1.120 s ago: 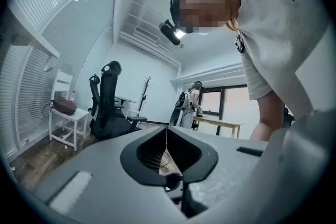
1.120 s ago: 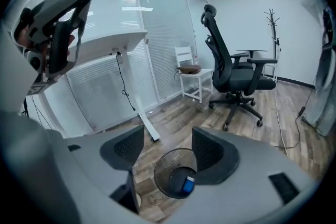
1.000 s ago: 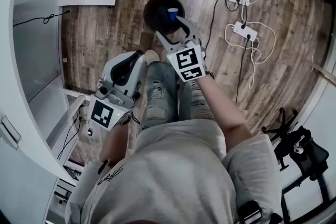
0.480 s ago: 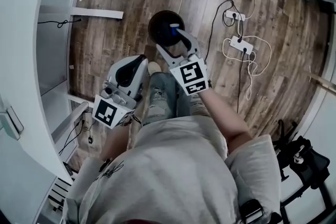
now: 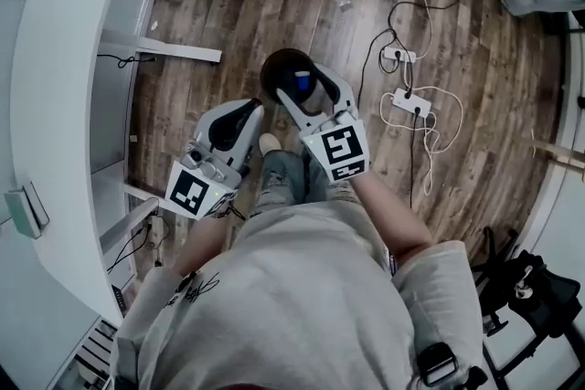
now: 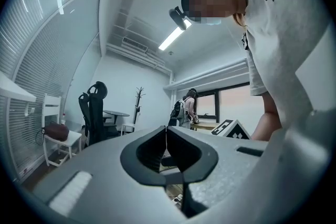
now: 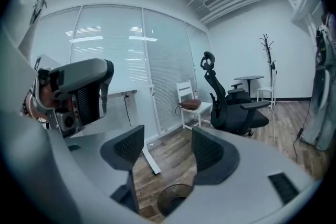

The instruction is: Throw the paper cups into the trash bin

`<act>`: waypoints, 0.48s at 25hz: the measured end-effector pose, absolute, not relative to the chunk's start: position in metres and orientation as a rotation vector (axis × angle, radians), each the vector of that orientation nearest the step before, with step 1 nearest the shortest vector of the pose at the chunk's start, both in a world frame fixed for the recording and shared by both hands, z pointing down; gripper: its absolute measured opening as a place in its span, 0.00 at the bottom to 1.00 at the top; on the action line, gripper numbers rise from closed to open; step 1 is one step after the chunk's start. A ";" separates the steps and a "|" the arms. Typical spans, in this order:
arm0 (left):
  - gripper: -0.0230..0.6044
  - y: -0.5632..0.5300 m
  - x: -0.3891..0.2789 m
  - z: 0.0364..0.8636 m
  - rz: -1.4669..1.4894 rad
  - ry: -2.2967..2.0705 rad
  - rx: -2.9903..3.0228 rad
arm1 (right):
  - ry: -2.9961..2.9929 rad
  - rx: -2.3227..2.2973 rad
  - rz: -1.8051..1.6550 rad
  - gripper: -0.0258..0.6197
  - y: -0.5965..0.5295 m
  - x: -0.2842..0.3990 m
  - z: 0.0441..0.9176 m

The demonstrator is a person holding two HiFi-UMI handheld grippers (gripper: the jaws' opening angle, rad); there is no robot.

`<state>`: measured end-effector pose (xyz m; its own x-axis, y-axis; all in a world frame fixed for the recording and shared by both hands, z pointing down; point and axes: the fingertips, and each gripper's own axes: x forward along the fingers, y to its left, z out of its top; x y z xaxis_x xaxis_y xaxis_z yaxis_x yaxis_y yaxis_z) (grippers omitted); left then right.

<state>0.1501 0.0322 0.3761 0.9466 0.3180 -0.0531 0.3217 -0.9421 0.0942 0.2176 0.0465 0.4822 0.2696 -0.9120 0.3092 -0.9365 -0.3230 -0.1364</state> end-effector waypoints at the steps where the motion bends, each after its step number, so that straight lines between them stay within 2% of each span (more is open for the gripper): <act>1: 0.05 0.034 0.151 0.371 -0.064 0.505 3.003 | -1.783 2.449 0.490 0.48 0.048 0.220 0.473; 12: 0.05 0.045 0.148 0.325 -0.102 0.514 3.048 | -1.789 2.523 0.265 0.48 0.067 0.241 0.384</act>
